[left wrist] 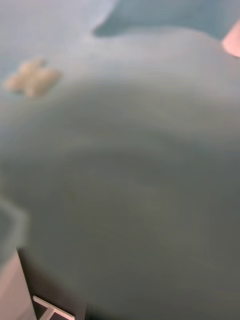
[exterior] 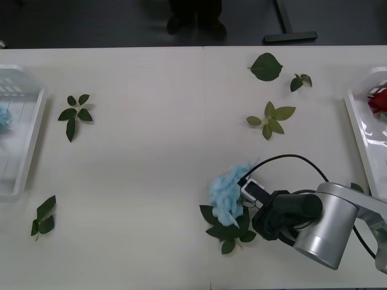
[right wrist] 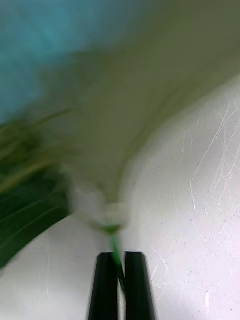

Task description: Place the red flowers into the right box and the blue flowers into the left box. If a person shows an open palm, hand one flower to the person first, then continue sorting.

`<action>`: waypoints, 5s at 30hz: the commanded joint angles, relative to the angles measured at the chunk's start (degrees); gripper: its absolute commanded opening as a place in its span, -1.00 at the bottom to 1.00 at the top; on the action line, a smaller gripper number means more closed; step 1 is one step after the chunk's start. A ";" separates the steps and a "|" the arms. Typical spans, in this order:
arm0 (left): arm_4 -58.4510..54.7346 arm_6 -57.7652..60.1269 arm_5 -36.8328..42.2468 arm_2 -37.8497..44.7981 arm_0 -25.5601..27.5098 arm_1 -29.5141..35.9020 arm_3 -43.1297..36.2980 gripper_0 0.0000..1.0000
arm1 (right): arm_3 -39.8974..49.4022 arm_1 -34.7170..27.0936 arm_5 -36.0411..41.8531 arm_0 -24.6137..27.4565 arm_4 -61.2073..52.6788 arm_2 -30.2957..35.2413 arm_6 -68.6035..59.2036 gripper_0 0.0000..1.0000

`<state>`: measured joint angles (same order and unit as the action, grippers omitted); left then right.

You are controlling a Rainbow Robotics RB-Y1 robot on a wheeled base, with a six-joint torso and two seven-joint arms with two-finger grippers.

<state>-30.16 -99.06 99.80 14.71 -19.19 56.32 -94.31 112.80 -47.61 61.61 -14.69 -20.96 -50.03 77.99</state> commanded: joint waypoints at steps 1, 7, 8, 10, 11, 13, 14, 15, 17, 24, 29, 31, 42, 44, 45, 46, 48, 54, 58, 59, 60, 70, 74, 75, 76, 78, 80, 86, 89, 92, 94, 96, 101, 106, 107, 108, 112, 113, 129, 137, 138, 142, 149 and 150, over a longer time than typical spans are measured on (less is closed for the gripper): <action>3.09 -1.13 -8.48 3.31 -1.11 3.71 7.83 -1.00 | 0.58 1.21 -0.61 -1.40 0.92 -0.86 -2.66 -1.00; 4.94 -2.54 -16.39 2.52 -0.94 3.71 15.56 -1.00 | 0.67 1.12 -1.05 -1.40 1.36 -0.95 -3.19 -1.00; 5.11 -2.54 -17.27 1.90 -0.85 3.71 16.70 -1.00 | 0.58 0.86 -1.76 -1.48 1.54 -0.95 -3.37 -1.00; 5.47 -2.36 -17.53 1.29 -0.85 3.71 17.23 -1.00 | 0.93 0.42 -2.90 -1.57 1.54 -0.60 -3.54 -1.00; 6.17 -2.27 -17.88 0.67 -0.85 3.62 17.23 -1.00 | 1.64 -0.02 -3.43 -1.57 1.54 -0.07 -3.54 -1.00; 6.96 -2.27 -18.23 -0.21 -0.76 3.62 17.23 -1.00 | 3.22 -0.99 -3.34 -1.57 0.75 1.34 -3.28 -1.00; 7.58 -2.19 -18.23 -0.82 -0.76 3.62 17.23 -1.00 | 4.36 -1.69 -3.16 -1.40 -0.31 2.74 -3.02 -1.00; 7.75 -2.10 -18.32 -1.09 -0.76 3.62 17.23 -0.99 | 4.98 -1.96 -3.07 -1.22 -1.01 3.71 -2.93 -1.00; 7.84 -1.84 -18.32 -1.26 -0.59 3.62 17.41 -0.42 | 6.65 -2.66 -2.99 0.10 -4.79 8.37 -2.31 -1.00; 7.49 -1.75 -20.61 -1.26 0.38 3.62 18.11 0.69 | 6.91 -2.75 -1.14 2.47 -17.45 22.17 8.32 -1.00; 7.31 -1.75 -21.31 -1.26 0.64 3.62 18.11 1.00 | 6.91 -1.69 0.53 3.35 -23.69 29.20 15.35 -1.00; 6.87 -1.75 -21.40 -1.26 0.56 3.71 18.11 1.00 | 6.65 -0.73 0.53 3.35 -26.23 31.40 17.64 -1.00; 0.10 -1.75 -22.01 -1.00 0.64 3.71 17.23 1.00 | 3.83 8.24 3.87 -1.92 -42.76 38.78 23.79 -1.00; -3.67 -1.48 -22.01 -0.91 0.73 3.62 15.39 1.00 | 1.81 10.17 3.96 -4.56 -45.66 38.78 24.41 -1.00; -5.52 -1.31 -21.92 -0.91 0.73 3.62 14.24 1.00 | 0.93 11.05 3.87 -5.97 -46.45 38.78 24.49 -1.00; -6.84 -1.22 -21.92 -1.26 0.82 3.62 13.28 1.00 | 0.14 11.58 3.87 -6.93 -47.06 38.69 24.58 -1.00; -9.39 -0.69 -22.01 -2.32 0.91 3.62 11.08 1.00 | -1.53 12.55 3.61 -9.13 -48.56 38.34 24.84 -1.00; -14.22 7.22 -22.01 -8.64 1.79 3.18 0.71 1.00 | -8.74 15.80 -0.09 -16.86 -54.36 36.58 25.90 -1.00; -13.17 13.19 -22.19 -11.46 3.72 0.46 -7.38 1.00 | -12.87 17.12 -5.36 -21.96 -55.33 33.07 26.60 -1.00; -13.17 14.07 -22.36 -11.63 4.16 0.11 -8.43 1.00 | -13.39 17.29 -6.41 -22.58 -55.50 32.45 26.60 -1.00; -13.25 15.57 -23.07 -12.34 5.22 -0.77 -10.37 1.00 | -14.54 17.47 -8.87 -23.90 -56.21 30.96 26.60 -1.00; -13.08 23.21 -28.25 -17.96 11.19 -3.06 -23.90 1.00 | -18.75 19.93 -15.99 -28.55 -59.72 26.39 27.13 -1.00; -13.25 23.04 -28.34 -18.14 13.13 -5.96 -27.42 1.00 | -18.84 21.25 -15.91 -29.26 -61.13 26.39 26.87 -1.00; -13.25 22.95 -28.34 -18.05 13.48 -6.75 -27.94 1.00 | -18.84 21.51 -15.91 -29.43 -61.39 26.39 26.87 -1.00; -13.25 22.86 -28.34 -18.14 13.65 -7.10 -28.21 1.00 | -18.84 21.69 -15.91 -29.43 -61.65 26.39 26.95 -1.00; -13.52 22.51 -28.78 -18.84 13.74 -8.42 -29.53 1.00 | -18.84 22.30 -15.73 -29.43 -62.45 26.39 26.87 -1.00; -13.61 22.42 -30.63 -20.16 13.74 -9.30 -30.76 1.00 | -18.84 22.74 -15.03 -29.43 -63.32 26.39 26.95 -1.00; -14.66 23.04 -35.20 -23.41 13.83 -9.74 -34.45 1.00 | -18.84 22.92 -12.21 -29.34 -64.73 26.30 27.13 -1.00; -15.63 23.48 -38.80 -25.52 13.83 -9.74 -35.94 1.00 | -18.75 22.92 -12.13 -29.34 -64.82 26.12 27.13 -1.00; -19.58 24.00 -43.98 -27.89 13.83 -9.74 -36.73 1.00 | -18.75 22.92 -12.04 -29.34 -64.91 26.03 27.13 -1.00; -22.31 24.18 -46.01 -28.95 13.83 -9.74 -36.73 1.00 | -18.75 22.92 -12.04 -29.34 -65.08 26.03 27.13 -1.00; -24.94 24.44 -50.40 -31.14 13.74 -9.74 -36.73 1.00 | -18.84 22.92 -12.04 -29.34 -65.52 26.03 27.22 -1.00; -28.37 25.24 -58.93 -35.80 13.04 -11.23 -35.59 1.00 | -18.75 22.92 -12.04 -29.17 -66.22 25.95 27.04 -1.00; -28.81 25.24 -59.81 -36.77 10.93 -15.71 -33.57 1.00 | -18.84 22.74 -12.04 -28.91 -66.31 25.86 27.13 -1.00; -28.72 25.15 -59.81 -36.86 10.75 -16.15 -33.31 1.00 | -18.84 22.74 -11.95 -28.91 -66.22 25.77 27.13 -1.00; -28.55 24.88 -59.98 -36.86 10.49 -17.03 -32.60 1.00 | -18.75 22.74 -11.95 -28.91 -66.31 25.77 27.13 -1.00; -26.17 24.36 -62.71 -36.77 9.17 -19.32 -29.79 1.00 | -18.75 22.65 -11.86 -28.91 -66.31 25.77 27.04 -1.00; -25.30 24.18 -63.23 -36.86 9.08 -19.40 -29.26 1.00 | -18.84 22.65 -11.86 -28.91 -66.31 25.77 27.04 -1.00; -24.15 23.74 -68.68 -39.84 8.47 -17.38 -27.94 -1.00 | -18.75 22.21 -11.86 -28.91 -66.66 25.77 26.95 -1.00; -22.83 23.65 -68.68 -39.84 8.47 -17.73 -27.86 -1.00 | -18.84 22.04 -11.86 -28.91 -67.54 25.77 26.95 -1.00; -22.66 23.65 -68.68 -39.84 8.47 -17.73 -27.86 -1.00 | -18.75 21.95 -11.77 -28.91 -67.54 25.77 27.04 -1.00; -22.22 23.74 -68.68 -39.76 8.47 -17.29 -27.77 -1.00 | -18.75 21.86 -11.86 -28.91 -67.89 25.77 27.04 -1.00; -22.83 24.09 -68.59 -38.17 8.55 -15.71 -27.86 -1.00 | -18.84 21.60 -11.77 -28.91 -68.07 25.77 26.78 -0.19; -23.45 24.18 -68.59 -37.47 8.55 -15.01 -27.86 -1.00 | -18.84 21.42 -11.77 -28.91 -68.07 25.86 26.69 0.12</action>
<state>-52.97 -76.86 32.00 -24.39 -8.51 38.30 -121.53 93.29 -26.25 49.51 -41.38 -88.22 -23.89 103.34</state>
